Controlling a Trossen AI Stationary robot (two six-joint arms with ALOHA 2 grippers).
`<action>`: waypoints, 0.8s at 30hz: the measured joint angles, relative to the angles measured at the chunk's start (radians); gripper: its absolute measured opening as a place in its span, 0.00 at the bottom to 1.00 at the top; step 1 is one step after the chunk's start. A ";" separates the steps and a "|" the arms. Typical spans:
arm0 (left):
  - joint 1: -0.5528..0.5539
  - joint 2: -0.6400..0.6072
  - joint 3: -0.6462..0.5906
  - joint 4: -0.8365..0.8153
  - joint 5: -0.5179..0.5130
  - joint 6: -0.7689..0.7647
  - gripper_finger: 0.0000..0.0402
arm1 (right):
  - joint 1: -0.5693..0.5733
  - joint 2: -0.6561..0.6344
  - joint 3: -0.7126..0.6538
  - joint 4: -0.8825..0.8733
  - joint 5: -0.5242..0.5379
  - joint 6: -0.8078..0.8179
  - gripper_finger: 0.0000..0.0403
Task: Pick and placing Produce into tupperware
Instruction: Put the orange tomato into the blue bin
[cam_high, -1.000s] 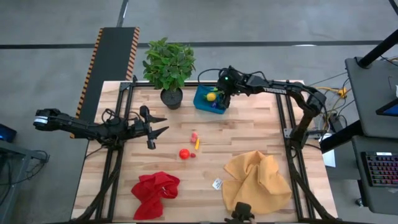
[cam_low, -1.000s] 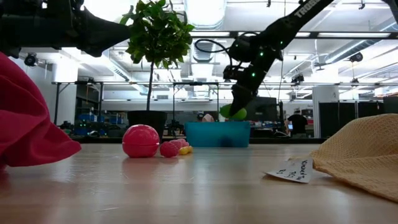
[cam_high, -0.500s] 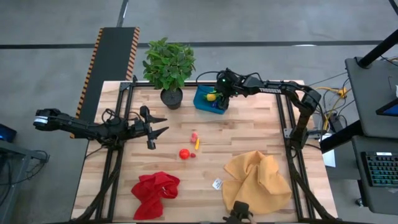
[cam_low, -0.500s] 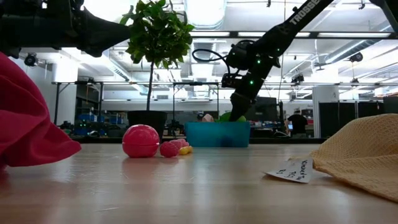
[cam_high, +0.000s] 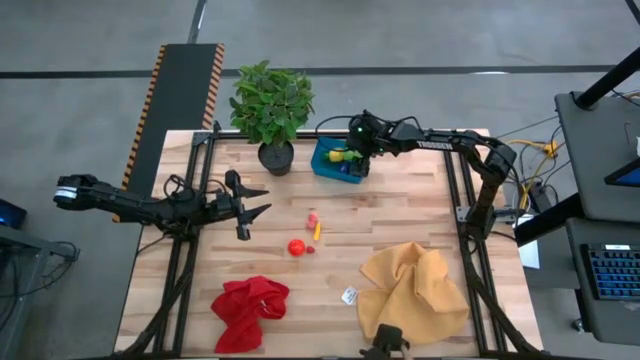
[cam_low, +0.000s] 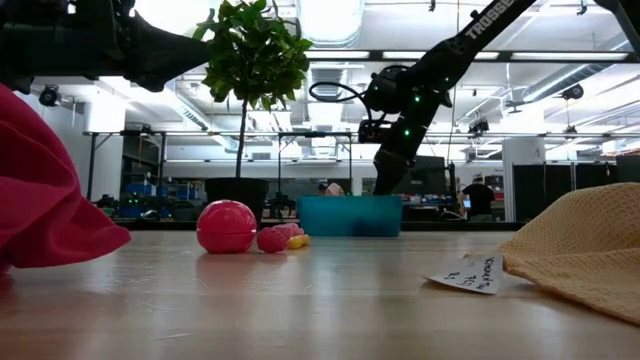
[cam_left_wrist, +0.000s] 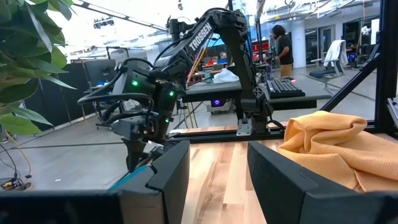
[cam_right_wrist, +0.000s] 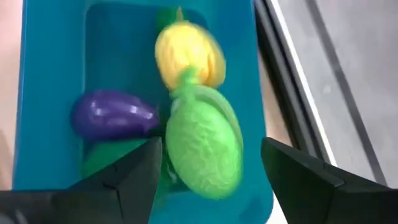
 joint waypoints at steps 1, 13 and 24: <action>0.000 0.000 0.000 0.000 0.000 0.000 0.37 | 0.000 -0.003 0.007 -0.022 0.000 -0.001 0.66; 0.000 0.000 0.000 0.000 0.000 0.000 0.37 | 0.002 -0.316 -0.004 -0.085 -0.209 0.093 0.59; 0.000 0.000 0.000 0.000 0.000 0.000 0.37 | 0.118 -0.808 -0.206 0.112 -0.404 0.202 0.58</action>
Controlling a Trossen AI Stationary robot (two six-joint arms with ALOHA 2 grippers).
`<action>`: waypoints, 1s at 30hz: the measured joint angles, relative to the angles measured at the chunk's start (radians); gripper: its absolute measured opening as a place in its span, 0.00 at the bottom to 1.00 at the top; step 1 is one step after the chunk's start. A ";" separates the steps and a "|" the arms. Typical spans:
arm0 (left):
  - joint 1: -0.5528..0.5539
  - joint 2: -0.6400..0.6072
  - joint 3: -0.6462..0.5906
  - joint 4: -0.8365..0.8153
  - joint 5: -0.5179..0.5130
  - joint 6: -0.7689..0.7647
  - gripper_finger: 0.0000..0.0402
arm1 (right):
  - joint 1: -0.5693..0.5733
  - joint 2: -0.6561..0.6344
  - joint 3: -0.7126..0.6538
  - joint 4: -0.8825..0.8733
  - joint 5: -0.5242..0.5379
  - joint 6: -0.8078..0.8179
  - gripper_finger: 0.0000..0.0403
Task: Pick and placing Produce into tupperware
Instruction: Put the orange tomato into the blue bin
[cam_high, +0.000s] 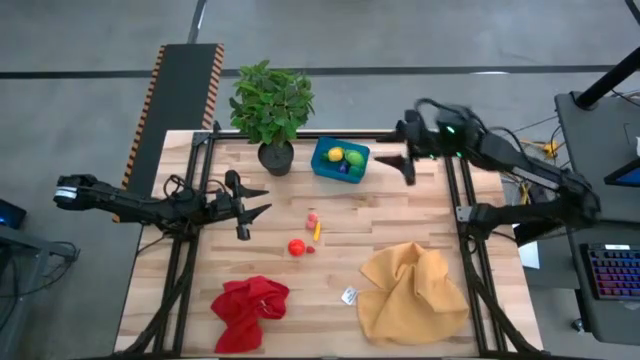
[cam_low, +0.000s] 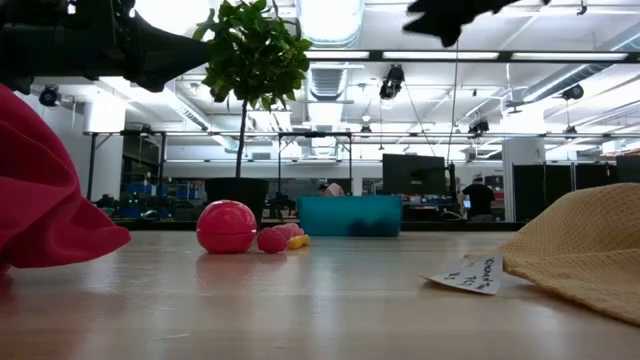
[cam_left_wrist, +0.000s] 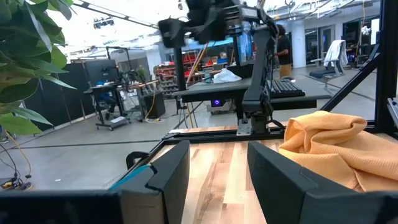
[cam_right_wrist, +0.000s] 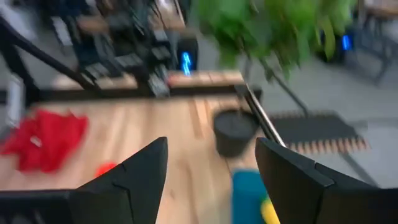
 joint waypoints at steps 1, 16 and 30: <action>0.000 0.000 0.000 0.000 0.000 0.000 0.37 | 0.021 -0.043 -0.042 0.051 0.000 0.022 0.59; 0.000 0.000 0.000 0.000 0.000 0.000 0.37 | 0.233 -0.196 -0.584 0.647 0.013 0.188 0.59; 0.000 0.000 0.000 0.000 0.000 0.001 0.37 | 0.244 0.132 -0.739 1.181 0.012 0.249 0.57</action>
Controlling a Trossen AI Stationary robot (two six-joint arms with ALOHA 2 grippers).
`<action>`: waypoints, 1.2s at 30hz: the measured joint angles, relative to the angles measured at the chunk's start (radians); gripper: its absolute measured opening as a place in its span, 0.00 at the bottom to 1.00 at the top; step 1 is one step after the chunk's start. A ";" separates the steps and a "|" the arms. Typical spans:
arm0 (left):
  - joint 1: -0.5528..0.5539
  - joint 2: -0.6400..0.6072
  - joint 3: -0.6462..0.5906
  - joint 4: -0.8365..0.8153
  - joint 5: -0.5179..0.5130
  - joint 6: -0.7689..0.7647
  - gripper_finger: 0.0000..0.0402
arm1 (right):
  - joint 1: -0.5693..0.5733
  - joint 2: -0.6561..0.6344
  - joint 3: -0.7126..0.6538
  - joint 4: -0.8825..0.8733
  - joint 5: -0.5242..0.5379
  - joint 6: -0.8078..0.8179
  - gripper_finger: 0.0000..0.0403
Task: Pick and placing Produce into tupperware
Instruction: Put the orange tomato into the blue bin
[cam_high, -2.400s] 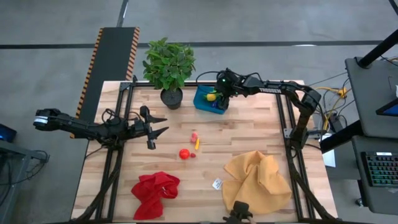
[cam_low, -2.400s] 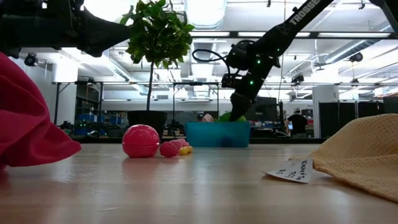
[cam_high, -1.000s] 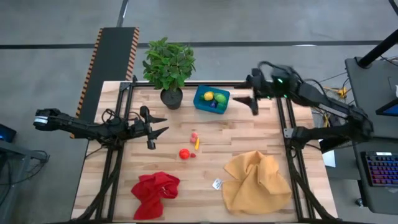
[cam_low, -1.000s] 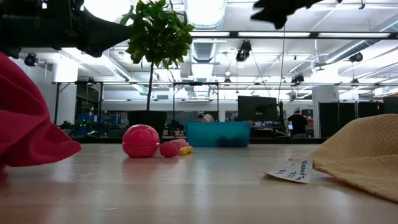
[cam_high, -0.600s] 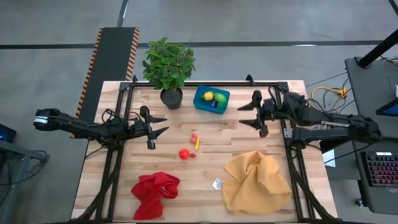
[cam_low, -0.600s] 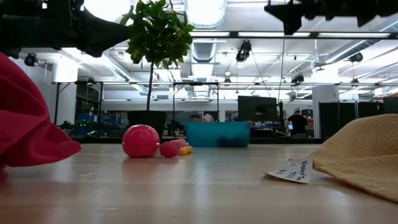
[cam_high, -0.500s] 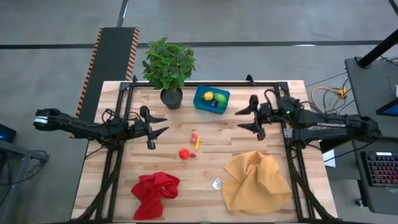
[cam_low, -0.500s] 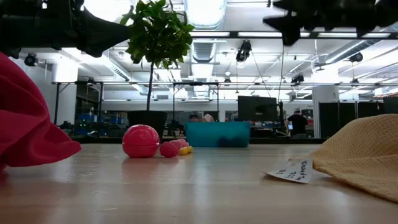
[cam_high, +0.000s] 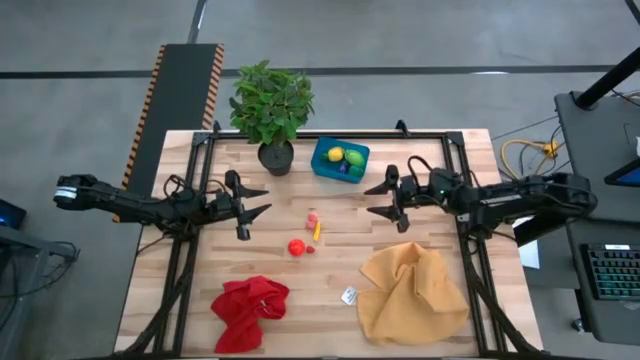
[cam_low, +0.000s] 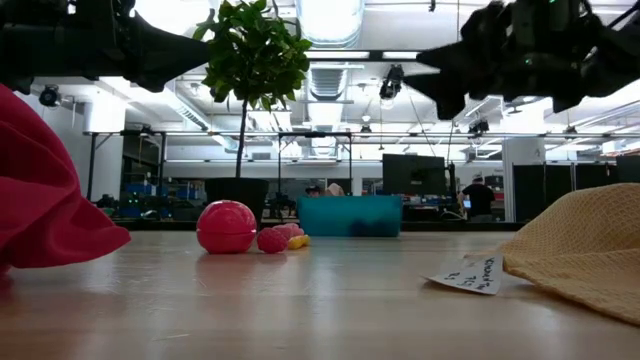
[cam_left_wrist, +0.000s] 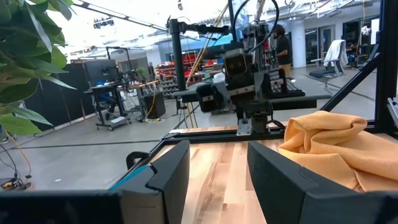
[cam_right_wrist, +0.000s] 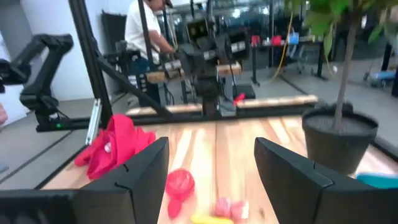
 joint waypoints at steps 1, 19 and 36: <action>0.000 0.000 0.000 0.000 0.000 0.000 0.37 | 0.000 0.019 0.003 -0.001 0.000 0.001 0.57; 0.000 0.027 0.011 -0.027 -0.001 0.030 0.39 | 0.000 0.150 0.135 -0.007 -0.001 -0.057 0.57; -0.004 0.220 0.306 -0.164 0.397 -0.167 0.75 | -0.002 0.071 0.129 -0.060 0.080 -0.129 0.56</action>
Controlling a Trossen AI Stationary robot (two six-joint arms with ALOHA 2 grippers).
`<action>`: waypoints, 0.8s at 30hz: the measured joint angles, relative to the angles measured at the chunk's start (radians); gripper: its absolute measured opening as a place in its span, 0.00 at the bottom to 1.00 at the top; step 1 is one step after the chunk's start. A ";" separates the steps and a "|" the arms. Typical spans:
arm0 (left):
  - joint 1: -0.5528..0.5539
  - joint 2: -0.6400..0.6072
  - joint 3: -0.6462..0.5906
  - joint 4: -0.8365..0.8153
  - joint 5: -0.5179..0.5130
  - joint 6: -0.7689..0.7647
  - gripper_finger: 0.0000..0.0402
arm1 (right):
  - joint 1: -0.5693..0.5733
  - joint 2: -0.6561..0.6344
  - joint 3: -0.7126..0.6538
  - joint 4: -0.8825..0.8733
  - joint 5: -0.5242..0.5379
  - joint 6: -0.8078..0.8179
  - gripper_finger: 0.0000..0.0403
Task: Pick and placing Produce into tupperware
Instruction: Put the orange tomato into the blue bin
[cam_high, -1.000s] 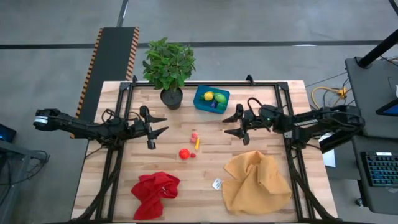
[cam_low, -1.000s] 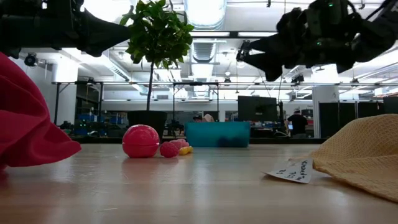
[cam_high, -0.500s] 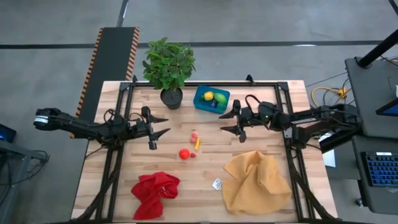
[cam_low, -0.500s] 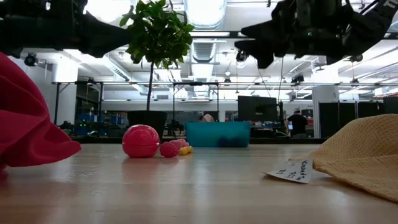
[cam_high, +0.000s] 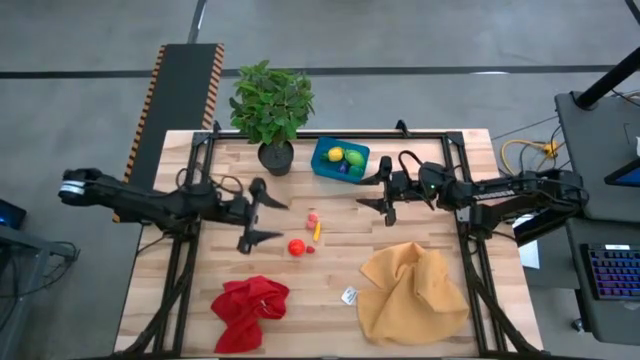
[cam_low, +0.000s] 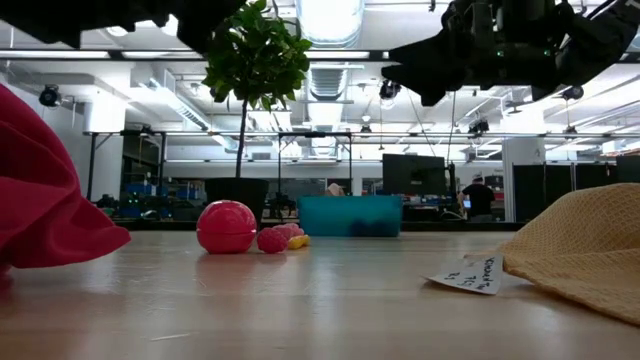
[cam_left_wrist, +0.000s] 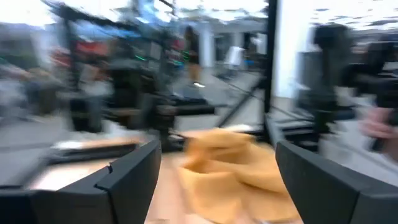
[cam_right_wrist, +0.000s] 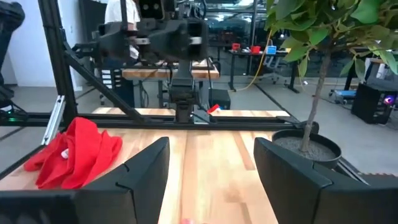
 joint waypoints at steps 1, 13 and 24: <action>-0.001 0.021 0.015 -0.013 0.019 -0.015 0.75 | 0.000 0.000 0.000 0.000 0.000 0.000 0.56; -0.012 0.232 0.102 -0.320 -0.067 -0.082 0.75 | 0.000 0.000 -0.001 -0.029 0.000 -0.014 0.56; -0.066 0.386 0.256 -0.661 -0.081 -0.122 0.75 | 0.000 0.000 -0.002 -0.064 0.007 -0.045 0.56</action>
